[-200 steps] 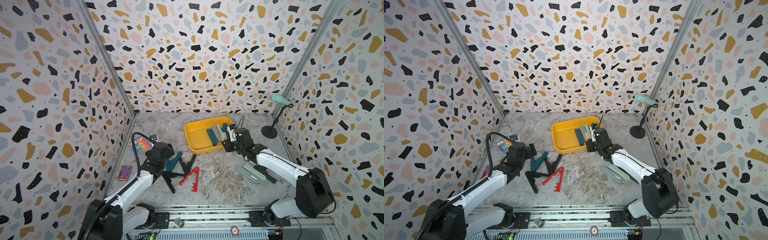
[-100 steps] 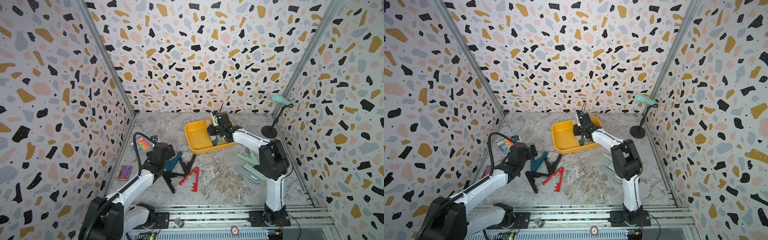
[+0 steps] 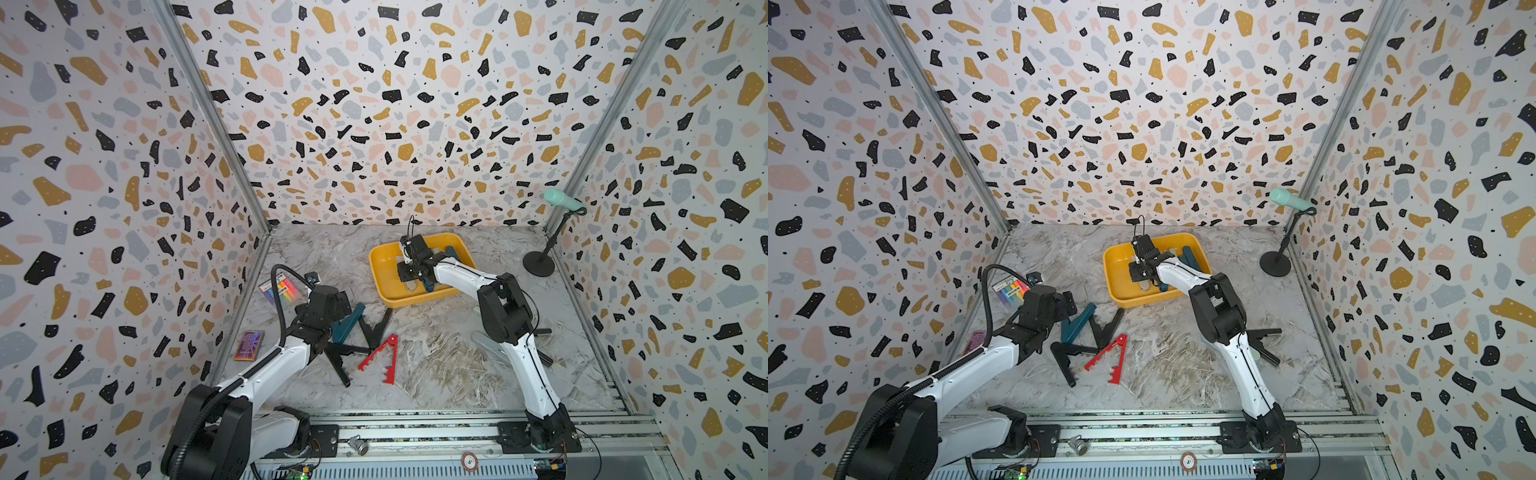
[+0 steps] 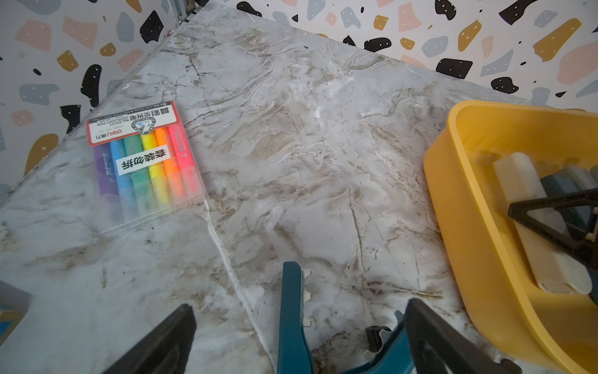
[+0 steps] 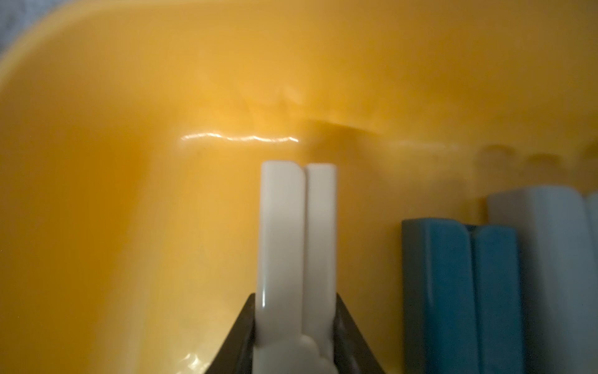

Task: Put the pruning pliers into the storage box
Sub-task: Place the pruning pliers in the storage box.

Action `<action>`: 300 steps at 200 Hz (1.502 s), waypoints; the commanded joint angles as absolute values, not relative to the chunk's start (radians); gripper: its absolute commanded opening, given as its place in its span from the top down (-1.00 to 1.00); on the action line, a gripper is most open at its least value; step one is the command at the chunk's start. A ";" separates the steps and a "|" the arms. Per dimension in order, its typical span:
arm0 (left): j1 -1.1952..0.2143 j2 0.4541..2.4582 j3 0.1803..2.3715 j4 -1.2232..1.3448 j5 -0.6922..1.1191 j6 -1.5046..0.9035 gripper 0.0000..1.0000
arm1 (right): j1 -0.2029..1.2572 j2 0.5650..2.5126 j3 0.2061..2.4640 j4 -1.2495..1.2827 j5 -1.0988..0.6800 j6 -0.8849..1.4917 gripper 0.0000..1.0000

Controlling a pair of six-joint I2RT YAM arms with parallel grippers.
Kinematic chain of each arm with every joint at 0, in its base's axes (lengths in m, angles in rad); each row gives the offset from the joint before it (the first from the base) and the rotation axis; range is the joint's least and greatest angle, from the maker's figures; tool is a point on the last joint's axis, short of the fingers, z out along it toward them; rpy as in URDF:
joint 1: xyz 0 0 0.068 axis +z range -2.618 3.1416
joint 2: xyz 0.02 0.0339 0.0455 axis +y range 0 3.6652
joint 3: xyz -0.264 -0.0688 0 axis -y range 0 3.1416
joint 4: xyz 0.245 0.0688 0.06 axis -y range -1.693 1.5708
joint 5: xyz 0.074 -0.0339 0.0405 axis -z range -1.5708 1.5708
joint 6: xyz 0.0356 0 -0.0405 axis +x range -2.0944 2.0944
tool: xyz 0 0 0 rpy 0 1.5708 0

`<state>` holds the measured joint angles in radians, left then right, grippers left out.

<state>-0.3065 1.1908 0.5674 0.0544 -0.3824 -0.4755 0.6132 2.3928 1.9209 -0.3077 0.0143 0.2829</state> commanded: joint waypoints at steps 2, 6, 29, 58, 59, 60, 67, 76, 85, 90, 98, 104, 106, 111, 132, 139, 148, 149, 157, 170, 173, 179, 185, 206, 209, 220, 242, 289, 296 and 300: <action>-0.299 1.196 0.573 0.091 -0.383 -0.470 -0.99 | 0.607 2.373 1.951 -0.351 0.069 0.248 0.52; -0.298 1.196 0.573 0.091 -0.383 -0.471 -0.99 | 0.606 2.376 1.951 -0.354 0.072 0.247 0.52; -0.298 1.195 0.573 0.091 -0.383 -0.470 -0.99 | 0.596 2.385 1.946 -0.368 0.085 0.242 0.52; -0.296 1.189 0.571 0.089 -0.383 -0.470 -0.99 | 0.581 2.378 1.921 -0.363 0.095 0.245 0.51; -0.296 1.188 0.571 0.089 -0.384 -0.470 -0.99 | 0.581 2.378 1.920 -0.363 0.095 0.244 0.51; -0.296 1.188 0.570 0.089 -0.385 -0.470 -0.99 | 0.580 2.378 1.920 -0.363 0.096 0.244 0.51; -0.296 1.186 0.570 0.089 -0.385 -0.471 -0.99 | 0.579 2.378 1.916 -0.362 0.099 0.244 0.51; -0.296 1.185 0.570 0.088 -0.385 -0.471 -0.99 | 0.577 2.380 1.916 -0.365 0.104 0.244 0.50; -0.295 1.183 0.571 0.087 -0.385 -0.471 -0.99 | 0.575 2.384 1.915 -0.367 0.109 0.244 0.49; -0.295 1.182 0.571 0.087 -0.386 -0.471 -0.99 | 0.575 2.385 1.914 -0.367 0.110 0.243 0.48; -0.296 1.180 0.571 0.086 -0.387 -0.471 -0.99 | 0.574 2.388 1.912 -0.369 0.115 0.243 0.46; -0.296 1.178 0.570 0.085 -0.387 -0.471 -0.99 | 0.574 2.390 1.910 -0.368 0.116 0.243 0.45; -0.295 1.177 0.570 0.085 -0.387 -0.471 -0.99 | 0.574 2.390 1.910 -0.368 0.116 0.244 0.44; -0.296 1.176 0.570 0.083 -0.386 -0.471 -0.99 | 0.575 2.390 1.908 -0.368 0.115 0.245 0.43; -0.295 1.172 0.569 0.078 -0.383 -0.468 -0.99 | 0.574 2.386 1.902 -0.364 0.115 0.246 0.29; -0.296 1.172 0.569 0.077 -0.380 -0.466 -0.99 | 0.575 2.384 1.899 -0.361 0.114 0.246 0.25; -0.296 1.172 0.569 0.073 -0.377 -0.464 -0.99 | 0.575 2.381 1.898 -0.357 0.109 0.247 0.19; -0.296 1.172 0.569 0.073 -0.377 -0.463 -0.99 | 0.574 2.381 1.898 -0.357 0.108 0.247 0.19; -0.296 1.171 0.570 0.068 -0.377 -0.461 -0.99 | 0.574 2.380 1.898 -0.354 0.104 0.247 0.13; -0.296 1.169 0.572 0.066 -0.375 -0.460 -0.99 | 0.574 2.378 1.898 -0.354 0.100 0.246 0.04; -0.296 1.169 0.571 0.065 -0.376 -0.460 -0.99 | 0.575 2.378 1.898 -0.354 0.101 0.246 0.02; -0.296 1.167 0.572 0.065 -0.374 -0.459 -0.99 | 0.575 2.376 1.898 -0.353 0.101 0.245 0.00; -0.296 1.165 0.572 0.065 -0.374 -0.460 -0.99 | 0.575 2.376 1.898 -0.353 0.101 0.245 -0.02; -0.296 1.161 0.572 0.066 -0.374 -0.459 -0.99 | 0.576 2.364 1.892 -0.353 0.103 0.244 -0.06; -0.296 1.160 0.571 0.065 -0.373 -0.459 -0.99 | 0.576 2.361 1.891 -0.352 0.103 0.244 -0.06; -0.296 1.160 0.570 0.066 -0.373 -0.460 -0.99 | 0.577 2.349 1.885 -0.347 0.103 0.247 -0.08; -0.296 1.160 0.568 0.070 -0.369 -0.463 -0.99 | 0.582 2.321 1.875 -0.339 0.109 0.248 -0.12; -0.296 1.161 0.562 0.074 -0.362 -0.471 -0.99 | 0.589 2.273 1.875 -0.330 0.118 0.250 -0.17; -0.296 1.162 0.561 0.073 -0.361 -0.472 -0.99 | 0.590 2.270 1.875 -0.330 0.118 0.249 -0.17; -0.296 1.161 0.560 0.074 -0.362 -0.472 -0.99 | 0.589 2.267 1.873 -0.329 0.119 0.249 -0.17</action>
